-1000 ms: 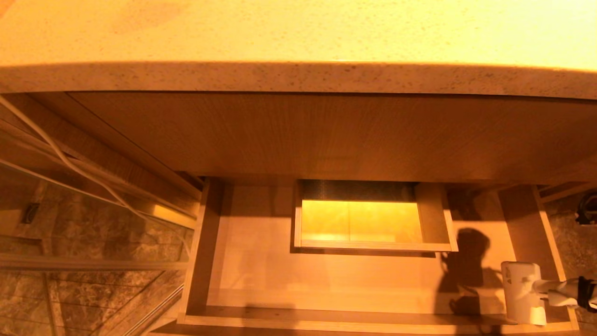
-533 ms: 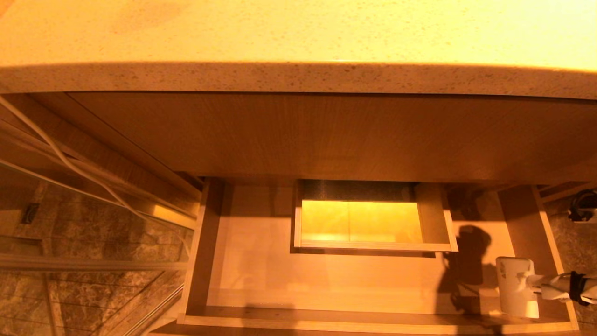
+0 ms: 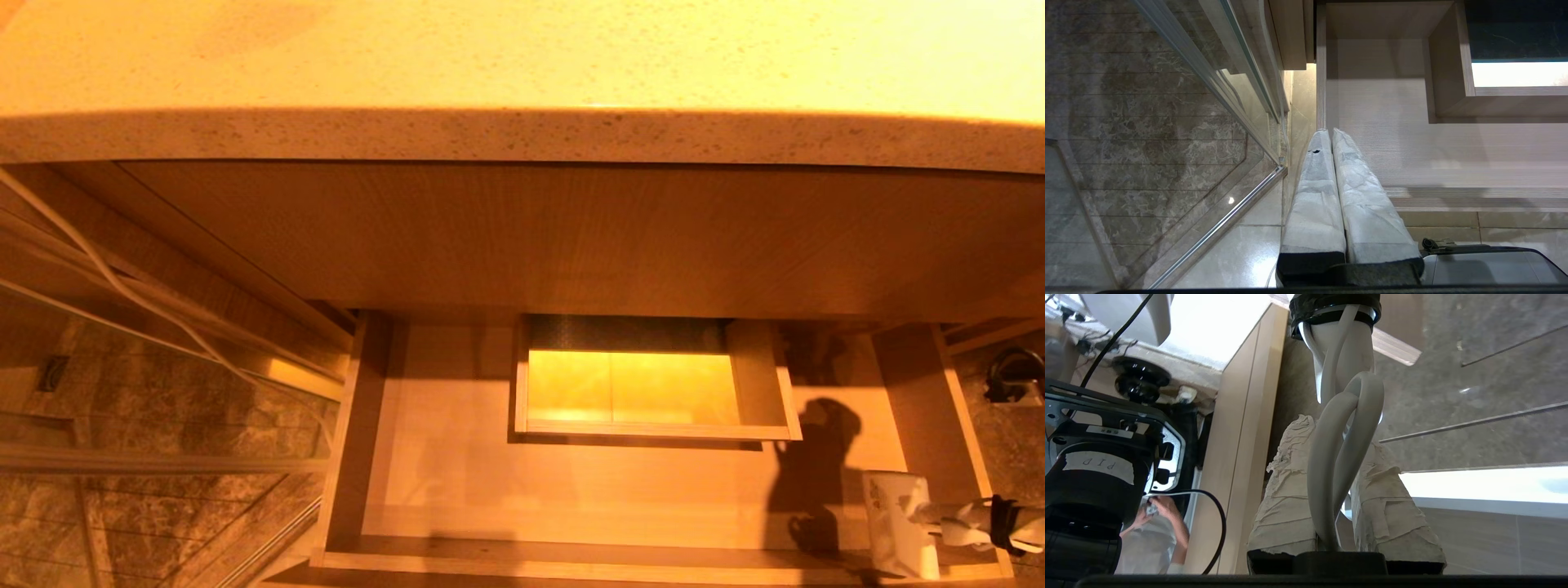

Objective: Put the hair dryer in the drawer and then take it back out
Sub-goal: Put it into the drawer

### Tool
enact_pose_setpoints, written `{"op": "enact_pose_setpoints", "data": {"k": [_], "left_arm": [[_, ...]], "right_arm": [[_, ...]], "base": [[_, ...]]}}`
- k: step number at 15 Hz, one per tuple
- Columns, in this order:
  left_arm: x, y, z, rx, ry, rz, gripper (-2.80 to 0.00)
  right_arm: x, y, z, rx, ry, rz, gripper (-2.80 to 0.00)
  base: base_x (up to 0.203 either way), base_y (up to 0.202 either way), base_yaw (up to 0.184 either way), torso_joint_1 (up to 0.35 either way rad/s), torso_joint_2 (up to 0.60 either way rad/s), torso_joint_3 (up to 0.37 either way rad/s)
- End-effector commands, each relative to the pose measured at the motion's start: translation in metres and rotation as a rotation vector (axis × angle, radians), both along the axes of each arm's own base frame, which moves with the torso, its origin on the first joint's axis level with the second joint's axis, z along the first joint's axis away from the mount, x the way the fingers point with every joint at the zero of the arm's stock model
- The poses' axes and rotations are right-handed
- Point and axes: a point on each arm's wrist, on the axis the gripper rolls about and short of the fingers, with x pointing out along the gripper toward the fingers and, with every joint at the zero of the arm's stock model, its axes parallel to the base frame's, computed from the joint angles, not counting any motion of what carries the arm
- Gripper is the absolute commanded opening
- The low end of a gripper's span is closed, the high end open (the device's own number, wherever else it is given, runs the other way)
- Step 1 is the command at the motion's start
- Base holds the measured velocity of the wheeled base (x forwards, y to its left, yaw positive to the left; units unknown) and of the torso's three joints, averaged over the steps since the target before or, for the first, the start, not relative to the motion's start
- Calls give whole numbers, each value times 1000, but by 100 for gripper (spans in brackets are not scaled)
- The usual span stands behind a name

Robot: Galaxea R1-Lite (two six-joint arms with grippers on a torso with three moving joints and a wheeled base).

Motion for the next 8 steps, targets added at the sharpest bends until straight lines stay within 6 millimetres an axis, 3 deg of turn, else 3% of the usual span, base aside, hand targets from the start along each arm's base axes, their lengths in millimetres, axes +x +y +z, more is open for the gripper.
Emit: {"op": "enact_pose_setpoints", "data": {"k": [1,8], "left_arm": [[0,0,0,0,1,0,-280],[0,0,0,0,1,0,-280]], "right_arm": [[5,-2,-8,14,32,5,-280],[18,-6,-24,85,48,16,-280]], "base": [[0,0,0,0,0,0],[0,0,0,0,0,0]]}}
